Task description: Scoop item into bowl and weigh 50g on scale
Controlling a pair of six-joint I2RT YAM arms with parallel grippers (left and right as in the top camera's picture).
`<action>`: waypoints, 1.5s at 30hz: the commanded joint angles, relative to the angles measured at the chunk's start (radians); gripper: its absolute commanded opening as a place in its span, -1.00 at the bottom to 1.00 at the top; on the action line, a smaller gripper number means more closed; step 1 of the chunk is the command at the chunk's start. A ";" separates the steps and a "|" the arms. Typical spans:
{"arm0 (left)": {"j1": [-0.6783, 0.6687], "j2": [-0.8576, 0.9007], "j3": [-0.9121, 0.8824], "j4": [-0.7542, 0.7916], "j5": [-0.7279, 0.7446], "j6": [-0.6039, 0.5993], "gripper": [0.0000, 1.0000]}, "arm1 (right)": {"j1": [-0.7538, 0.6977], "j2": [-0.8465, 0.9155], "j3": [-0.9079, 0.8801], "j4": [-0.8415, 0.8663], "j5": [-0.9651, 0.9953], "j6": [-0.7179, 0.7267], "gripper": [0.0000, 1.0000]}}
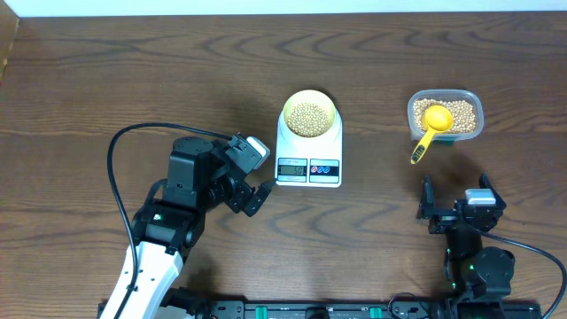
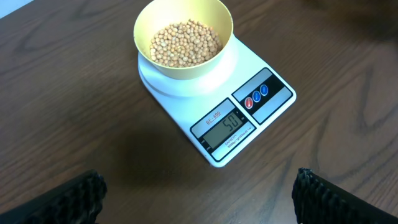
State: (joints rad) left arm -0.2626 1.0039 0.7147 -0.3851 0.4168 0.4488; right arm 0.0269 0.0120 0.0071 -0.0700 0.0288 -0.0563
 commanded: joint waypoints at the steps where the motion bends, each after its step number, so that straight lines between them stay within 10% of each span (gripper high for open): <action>1: 0.004 -0.005 0.011 0.000 0.010 0.003 0.95 | 0.008 -0.007 -0.002 -0.005 -0.006 -0.012 0.99; 45: 0.004 -0.020 0.010 -0.009 0.010 0.003 0.95 | 0.008 -0.007 -0.002 -0.005 -0.006 -0.012 0.98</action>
State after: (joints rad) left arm -0.2626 1.0035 0.7147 -0.3862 0.4168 0.4488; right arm 0.0269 0.0120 0.0071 -0.0700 0.0288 -0.0563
